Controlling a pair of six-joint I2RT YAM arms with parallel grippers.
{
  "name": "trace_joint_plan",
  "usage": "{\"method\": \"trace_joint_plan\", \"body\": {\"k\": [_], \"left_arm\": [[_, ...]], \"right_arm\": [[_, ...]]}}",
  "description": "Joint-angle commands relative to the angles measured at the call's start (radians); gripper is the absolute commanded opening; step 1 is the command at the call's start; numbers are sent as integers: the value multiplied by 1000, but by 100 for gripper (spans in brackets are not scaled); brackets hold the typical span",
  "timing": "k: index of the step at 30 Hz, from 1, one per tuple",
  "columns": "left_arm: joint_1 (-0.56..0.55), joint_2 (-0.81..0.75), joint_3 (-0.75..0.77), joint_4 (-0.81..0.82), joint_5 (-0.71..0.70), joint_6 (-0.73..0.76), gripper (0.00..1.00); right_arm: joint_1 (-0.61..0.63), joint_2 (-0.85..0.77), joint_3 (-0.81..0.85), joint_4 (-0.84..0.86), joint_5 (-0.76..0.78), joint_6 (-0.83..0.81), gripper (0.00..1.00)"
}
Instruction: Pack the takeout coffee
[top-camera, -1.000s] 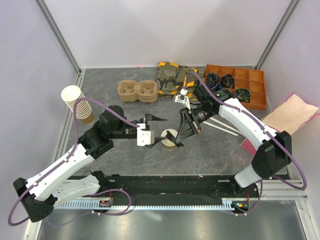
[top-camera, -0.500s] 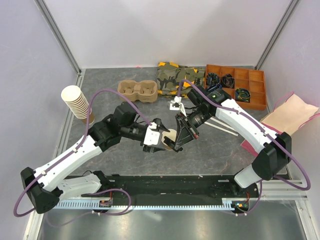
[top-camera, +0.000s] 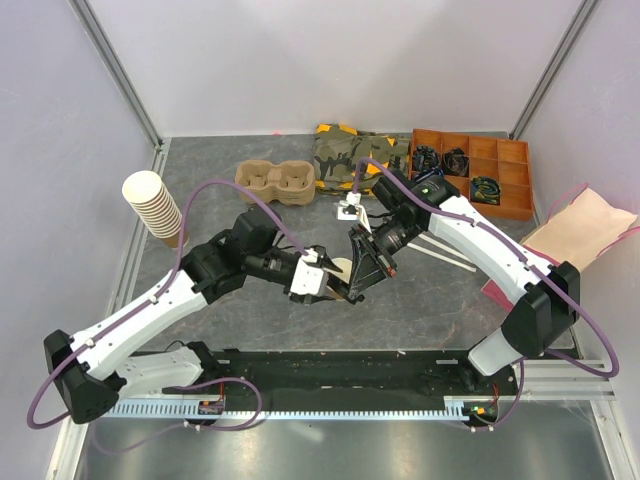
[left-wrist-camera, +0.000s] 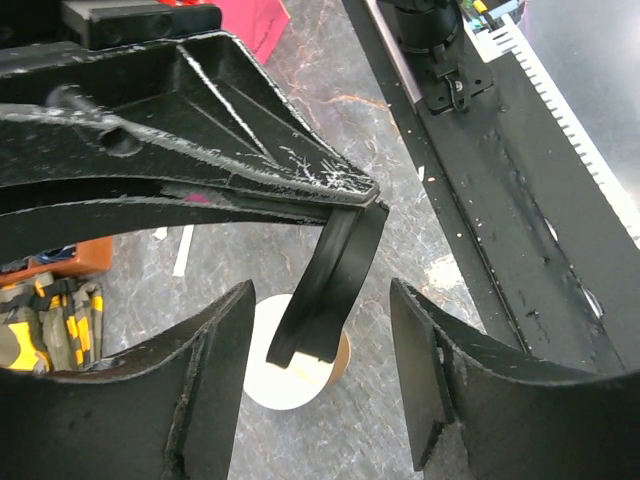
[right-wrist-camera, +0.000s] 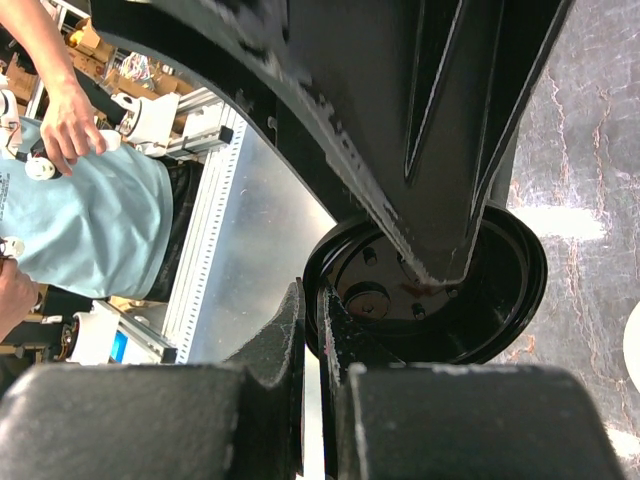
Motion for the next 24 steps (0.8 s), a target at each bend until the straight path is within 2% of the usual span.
{"method": "trace_joint_plan", "body": {"k": [1,11,14,15,17,18,21,23,24], "left_arm": [[-14,11,24,30,5,41,60],[-33,19,19,22,-10,12,39],[-33,17,21,13,-24,-25,33],[-34,14,23,5,-22,-49,32],[-31,16,29,-7,-21,-75,26],[-31,14,30,-18,-16,-104,24],[-16,16,33,-22,17,-204,18],[-4,16,29,-21,56,-262,17],[22,16,26,2,72,-337,17]], "right_arm": [[6,5,44,-1,-38,-35,0],[12,13,73,-2,-28,-35,0],[14,18,86,2,-2,-31,21],[12,19,94,7,9,-25,32],[11,25,117,51,73,33,46],[5,28,129,53,98,37,57],[-23,39,194,65,195,54,68],[-52,42,229,83,216,64,69],[-87,42,238,93,224,86,70]]}}
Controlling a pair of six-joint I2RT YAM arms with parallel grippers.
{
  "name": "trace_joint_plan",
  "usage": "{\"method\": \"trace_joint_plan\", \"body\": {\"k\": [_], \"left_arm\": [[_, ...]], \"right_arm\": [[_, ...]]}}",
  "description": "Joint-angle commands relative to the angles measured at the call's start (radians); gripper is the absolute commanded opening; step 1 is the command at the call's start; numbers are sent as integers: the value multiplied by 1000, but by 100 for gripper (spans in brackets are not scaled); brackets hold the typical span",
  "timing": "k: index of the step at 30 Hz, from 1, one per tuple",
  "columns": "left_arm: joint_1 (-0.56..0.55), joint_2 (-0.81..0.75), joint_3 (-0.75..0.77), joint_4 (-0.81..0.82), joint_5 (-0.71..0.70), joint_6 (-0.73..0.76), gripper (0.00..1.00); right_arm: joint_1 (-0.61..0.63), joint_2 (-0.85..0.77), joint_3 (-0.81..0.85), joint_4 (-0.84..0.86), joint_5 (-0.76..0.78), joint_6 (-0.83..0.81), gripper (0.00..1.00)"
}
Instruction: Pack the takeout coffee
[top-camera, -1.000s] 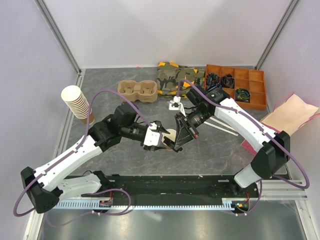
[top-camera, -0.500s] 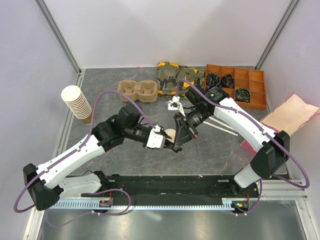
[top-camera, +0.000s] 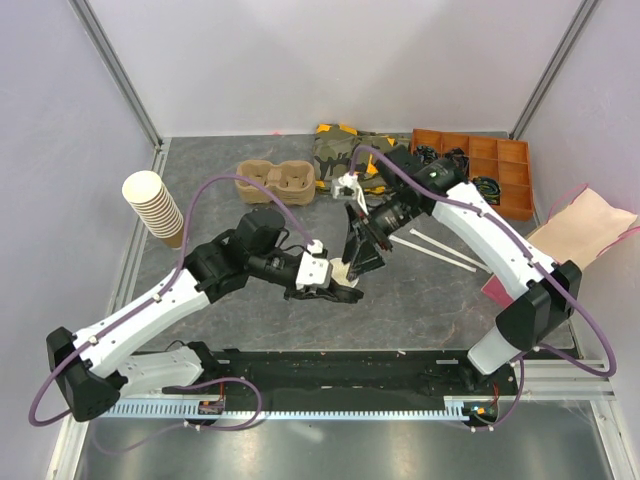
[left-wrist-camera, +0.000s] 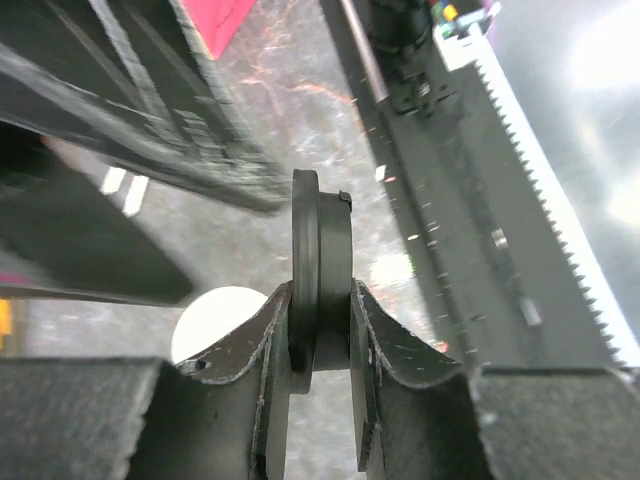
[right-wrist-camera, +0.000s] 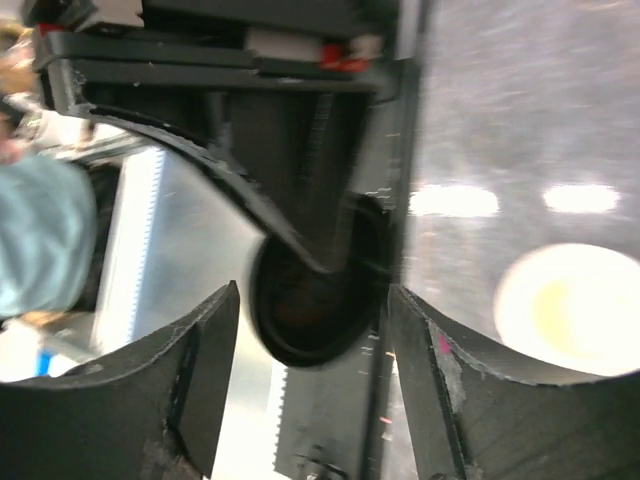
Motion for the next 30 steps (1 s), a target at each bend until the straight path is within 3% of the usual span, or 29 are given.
{"method": "trace_joint_plan", "body": {"k": [1,4,7,14,20,30], "left_arm": [[61,-3,20,41,105,-258,17],[152,17,18,98,198,-422,18],[213,30,3,203,206,-614,18],[340,69,-71,475,257,-1103,21],[379,109,-117,598,268,-1295,21],[425,158,-180,706,286,-1459,21]], "right_arm": [[-90,-3,93,74,80,43,71],[-138,-39,91,162,144,92,72],[-140,-127,-11,329,256,181,73],[-140,-208,-113,463,344,289,63],[-140,-218,-113,485,396,319,58],[-63,-233,-137,489,428,319,47]]}}
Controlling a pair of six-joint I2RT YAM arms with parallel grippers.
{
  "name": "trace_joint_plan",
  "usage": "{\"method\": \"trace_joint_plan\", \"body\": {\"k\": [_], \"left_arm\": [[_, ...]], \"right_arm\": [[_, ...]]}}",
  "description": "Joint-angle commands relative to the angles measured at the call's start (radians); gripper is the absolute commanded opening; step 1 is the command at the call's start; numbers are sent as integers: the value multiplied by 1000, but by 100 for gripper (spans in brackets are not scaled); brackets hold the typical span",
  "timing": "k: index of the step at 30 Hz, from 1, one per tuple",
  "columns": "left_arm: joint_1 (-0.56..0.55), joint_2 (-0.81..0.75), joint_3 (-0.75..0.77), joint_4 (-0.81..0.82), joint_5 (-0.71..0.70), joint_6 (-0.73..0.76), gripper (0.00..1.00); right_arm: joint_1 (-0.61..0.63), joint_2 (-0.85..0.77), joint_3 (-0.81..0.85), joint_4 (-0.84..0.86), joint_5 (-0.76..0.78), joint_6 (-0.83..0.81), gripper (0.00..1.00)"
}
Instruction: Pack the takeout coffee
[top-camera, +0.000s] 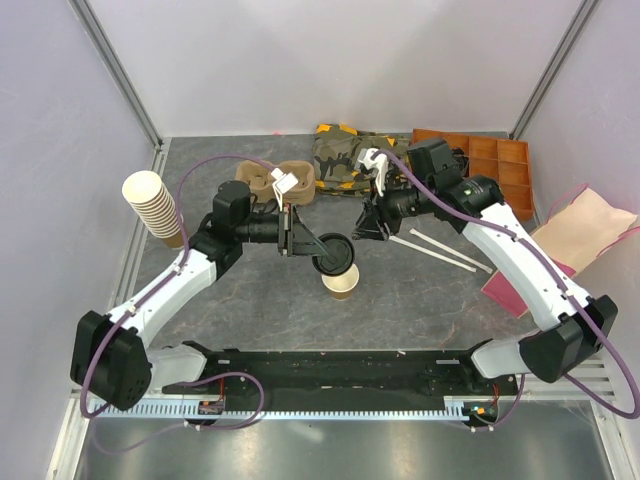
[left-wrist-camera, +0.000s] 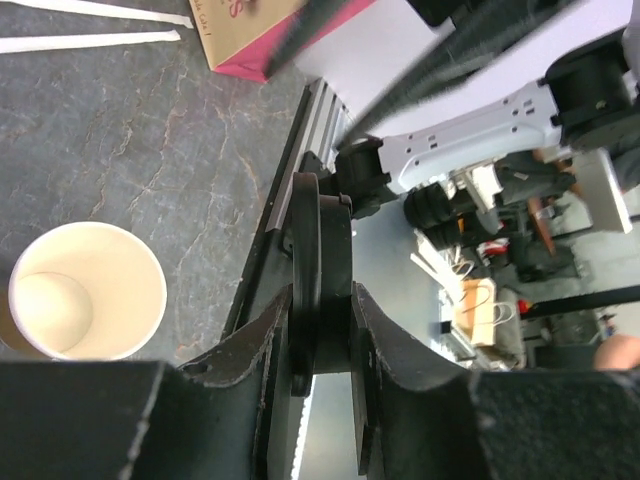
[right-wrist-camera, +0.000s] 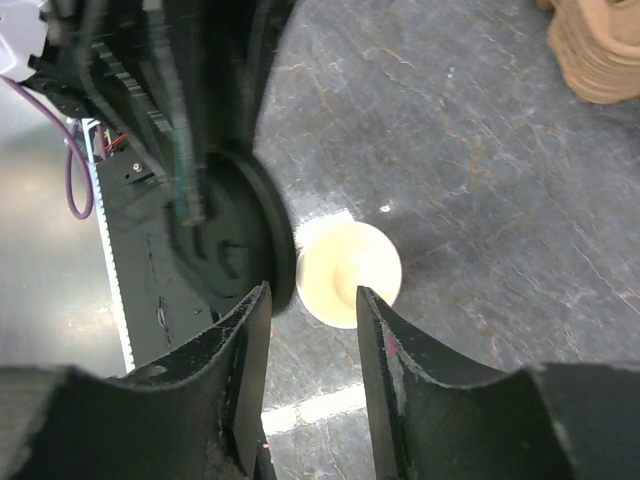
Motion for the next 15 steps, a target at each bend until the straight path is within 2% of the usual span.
{"method": "trace_joint_plan", "body": {"k": [1,9,15], "left_arm": [[33,36,-17,112,43,-141,21],[41,57,-31,131,47,-168,21],[39,68,-32,144,49,-178,21]], "right_arm": [[48,-34,9,24,36,5,46],[66,-28,26,20,50,4,44],[103,-20,7,43,115,-4,41]]}}
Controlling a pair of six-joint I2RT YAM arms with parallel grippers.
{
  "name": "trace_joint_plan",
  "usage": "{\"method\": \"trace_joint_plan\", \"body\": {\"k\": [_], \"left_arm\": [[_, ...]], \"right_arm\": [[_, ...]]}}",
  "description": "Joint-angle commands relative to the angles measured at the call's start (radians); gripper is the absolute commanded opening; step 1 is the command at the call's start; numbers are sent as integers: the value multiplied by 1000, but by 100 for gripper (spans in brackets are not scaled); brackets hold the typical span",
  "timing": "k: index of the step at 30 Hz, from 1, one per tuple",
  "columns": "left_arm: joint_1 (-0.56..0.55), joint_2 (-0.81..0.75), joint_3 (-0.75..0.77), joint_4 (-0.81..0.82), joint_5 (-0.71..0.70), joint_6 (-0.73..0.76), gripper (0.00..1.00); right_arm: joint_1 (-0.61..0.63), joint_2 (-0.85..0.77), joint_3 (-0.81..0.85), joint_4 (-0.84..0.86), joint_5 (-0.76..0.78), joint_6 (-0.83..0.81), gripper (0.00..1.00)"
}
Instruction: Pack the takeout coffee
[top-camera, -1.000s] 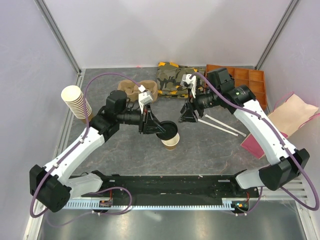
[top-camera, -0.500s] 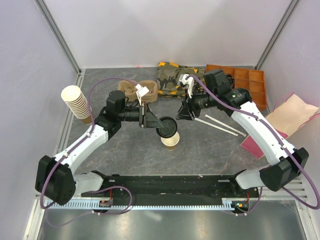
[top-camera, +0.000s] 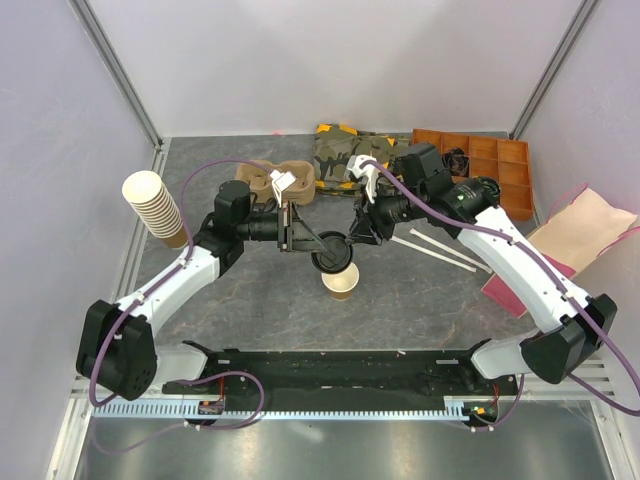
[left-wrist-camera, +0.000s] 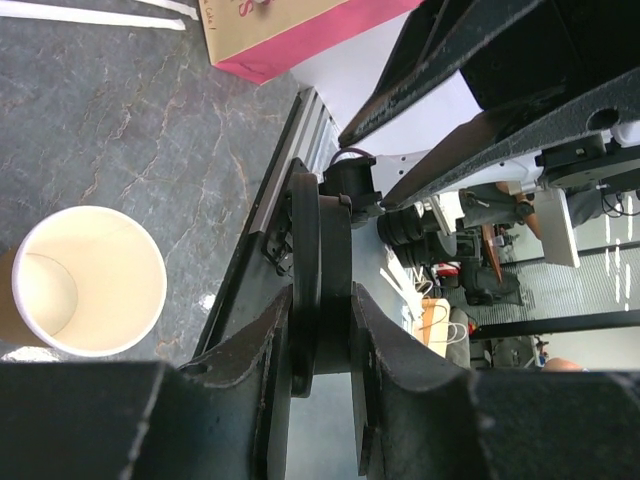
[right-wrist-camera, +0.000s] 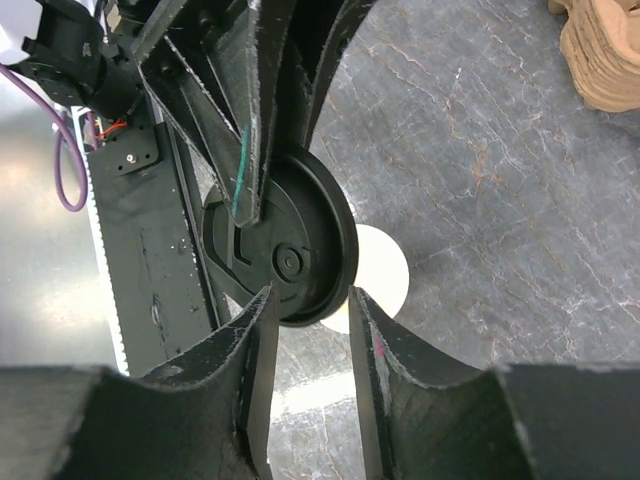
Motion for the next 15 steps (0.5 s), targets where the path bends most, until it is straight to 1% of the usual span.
{"method": "trace_joint_plan", "body": {"k": [1,4,6,9,11,12,14,15], "left_arm": [[4,9,-2,56,27,-41,21],[4,15,-3,70,41,-44,20],[4,20,-5,71,56,-41,20],[4,23,-13,61,73,-24,20],[5,26,-13,57,84,-12,20],[5,28,-11,50,99,-7,20],[4,32,-5,44,111,14,20],[4,35,-3,41,126,22,20]], "right_arm": [[30,-14,10,44,58,-3,40],[35,-1,17,55,88,7,40],[35,11,28,42,65,10,43],[36,17,42,12,-17,-3,46],[36,11,39,-7,-24,-22,47],[35,11,33,-14,2,-42,48],[36,26,43,-75,18,-71,51],[36,32,49,-97,6,-88,59]]}}
